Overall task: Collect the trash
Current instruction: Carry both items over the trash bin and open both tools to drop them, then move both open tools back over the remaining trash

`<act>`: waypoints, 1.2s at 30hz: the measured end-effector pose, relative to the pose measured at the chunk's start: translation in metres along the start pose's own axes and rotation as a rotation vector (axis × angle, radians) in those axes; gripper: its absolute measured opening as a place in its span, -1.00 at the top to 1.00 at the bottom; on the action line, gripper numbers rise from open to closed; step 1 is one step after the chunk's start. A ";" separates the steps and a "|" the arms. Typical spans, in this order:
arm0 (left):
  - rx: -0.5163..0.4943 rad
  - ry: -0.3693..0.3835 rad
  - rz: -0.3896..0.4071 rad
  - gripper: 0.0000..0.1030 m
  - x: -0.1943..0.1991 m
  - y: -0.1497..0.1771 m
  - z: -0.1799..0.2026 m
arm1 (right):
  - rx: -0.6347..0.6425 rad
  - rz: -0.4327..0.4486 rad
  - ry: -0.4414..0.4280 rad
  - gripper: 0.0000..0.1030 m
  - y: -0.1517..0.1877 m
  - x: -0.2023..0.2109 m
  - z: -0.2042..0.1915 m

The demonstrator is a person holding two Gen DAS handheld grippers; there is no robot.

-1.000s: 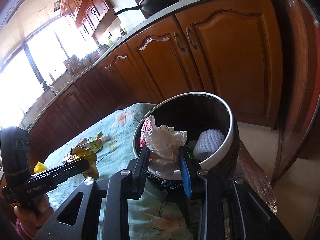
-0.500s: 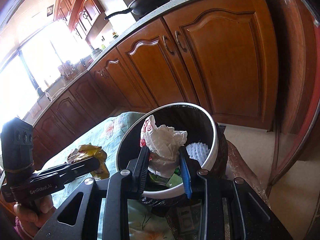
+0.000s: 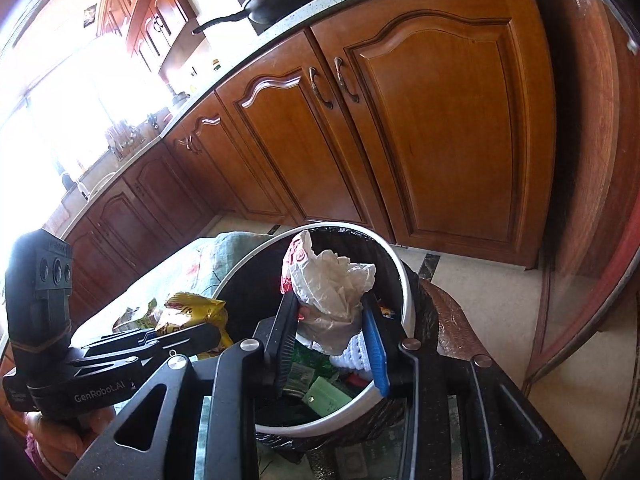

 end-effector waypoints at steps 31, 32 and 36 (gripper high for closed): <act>0.198 -0.150 0.059 -0.09 0.101 0.071 -0.079 | -0.016 -0.049 -0.127 -0.39 0.042 0.018 -0.064; 0.206 -0.156 0.062 -0.09 0.107 0.074 -0.083 | -0.012 -0.057 -0.137 -0.39 0.045 0.018 -0.070; 0.219 -0.183 0.072 -0.09 0.132 0.085 -0.099 | -0.002 -0.081 -0.165 -0.42 0.058 0.018 -0.088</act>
Point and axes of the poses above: each gripper's, at about its wrist camera, not at the fingertips, and x roughly against the way its jaws point, z to its right, y to its underside, the point moved 5 cm from there along -x, roughly the way its jaws point, and after that the axes turned 15 degrees about z, right-handed, at the moved point
